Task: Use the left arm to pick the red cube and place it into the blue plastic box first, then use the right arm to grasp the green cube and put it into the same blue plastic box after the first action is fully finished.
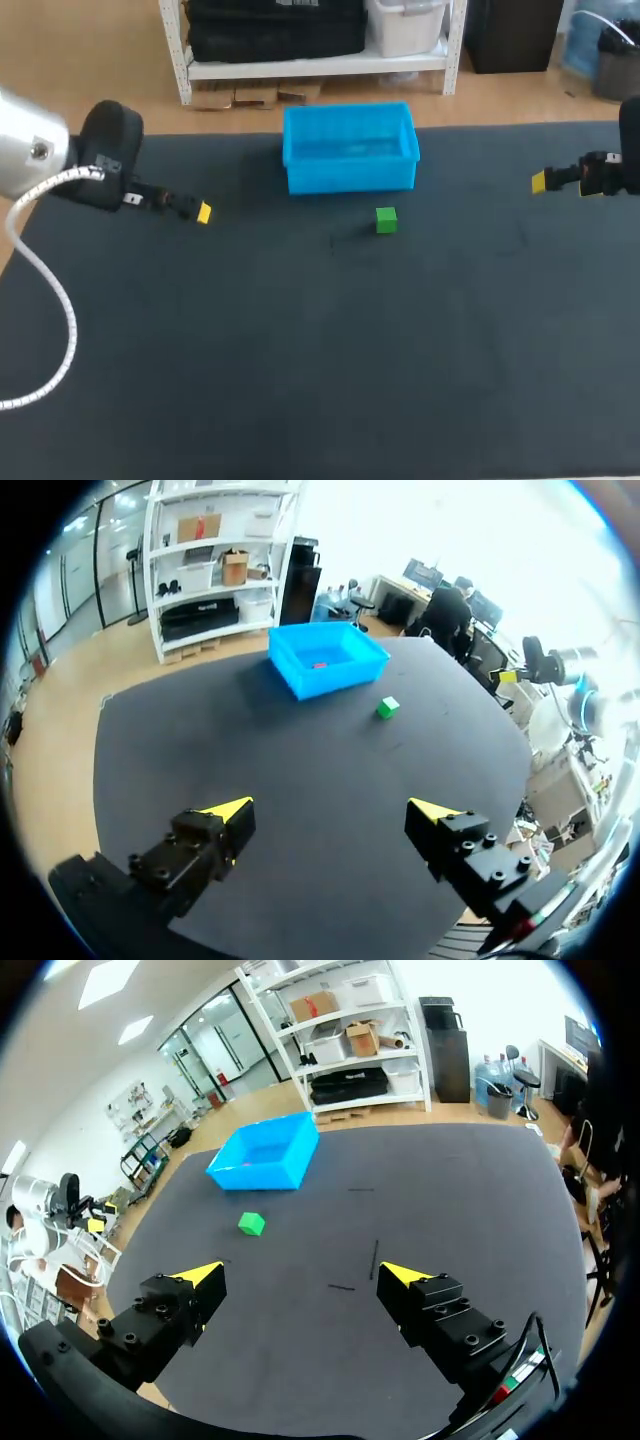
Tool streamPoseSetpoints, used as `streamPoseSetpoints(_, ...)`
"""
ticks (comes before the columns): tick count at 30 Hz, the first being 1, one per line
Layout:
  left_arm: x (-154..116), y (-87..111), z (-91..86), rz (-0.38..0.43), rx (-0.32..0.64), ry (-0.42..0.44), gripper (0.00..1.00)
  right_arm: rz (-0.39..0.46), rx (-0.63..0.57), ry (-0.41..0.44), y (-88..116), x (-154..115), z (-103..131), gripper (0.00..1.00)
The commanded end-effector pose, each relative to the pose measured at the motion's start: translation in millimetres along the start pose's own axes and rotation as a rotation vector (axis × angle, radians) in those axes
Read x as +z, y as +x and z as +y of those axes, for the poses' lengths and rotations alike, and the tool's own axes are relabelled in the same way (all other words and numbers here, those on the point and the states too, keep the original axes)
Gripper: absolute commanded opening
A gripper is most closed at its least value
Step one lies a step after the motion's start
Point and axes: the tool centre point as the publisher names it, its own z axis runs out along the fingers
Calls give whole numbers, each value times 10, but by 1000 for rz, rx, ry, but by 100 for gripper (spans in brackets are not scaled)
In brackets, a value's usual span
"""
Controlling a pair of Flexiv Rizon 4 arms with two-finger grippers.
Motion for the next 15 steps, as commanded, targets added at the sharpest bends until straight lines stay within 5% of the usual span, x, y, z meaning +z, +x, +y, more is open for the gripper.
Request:
streamPoseSetpoints(1,5,21,5,-23,6,8,100,0,0,1,3,-1,0,100)
streamPoseSetpoints(11,-24,48,28,21,36,9,100,0,0,1,3,-1,0,100)
streamPoseSetpoints(15,-24,48,28,21,36,9,100,74,-29,40,-151,98,71,100)
